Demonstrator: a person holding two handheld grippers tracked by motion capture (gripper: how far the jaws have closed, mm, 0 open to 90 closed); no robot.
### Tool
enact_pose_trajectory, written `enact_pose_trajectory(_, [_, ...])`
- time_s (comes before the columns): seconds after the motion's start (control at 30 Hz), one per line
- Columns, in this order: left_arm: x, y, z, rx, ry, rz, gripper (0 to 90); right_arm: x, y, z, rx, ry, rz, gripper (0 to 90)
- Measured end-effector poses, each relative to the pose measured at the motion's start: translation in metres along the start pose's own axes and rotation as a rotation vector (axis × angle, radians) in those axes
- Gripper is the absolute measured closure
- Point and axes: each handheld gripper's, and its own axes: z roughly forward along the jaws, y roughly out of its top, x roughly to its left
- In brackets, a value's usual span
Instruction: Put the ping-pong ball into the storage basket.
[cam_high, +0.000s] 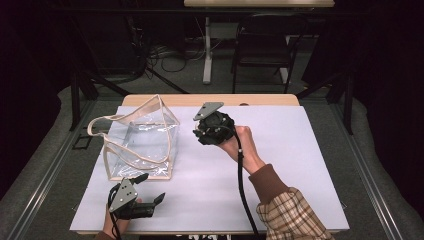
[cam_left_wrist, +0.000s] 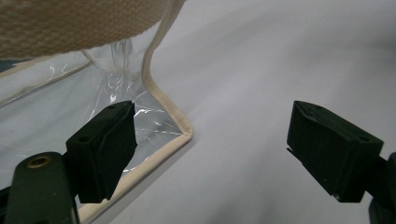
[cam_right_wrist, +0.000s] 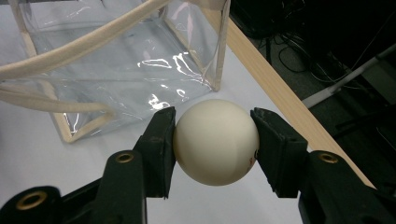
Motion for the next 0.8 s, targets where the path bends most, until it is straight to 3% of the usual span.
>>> enact_pose_trajectory(0.8, [0.000,0.000,0.000,-0.001,0.000,0.001,16.0,0.007,0.016,0.001,-0.012,0.005,-0.021,50.9])
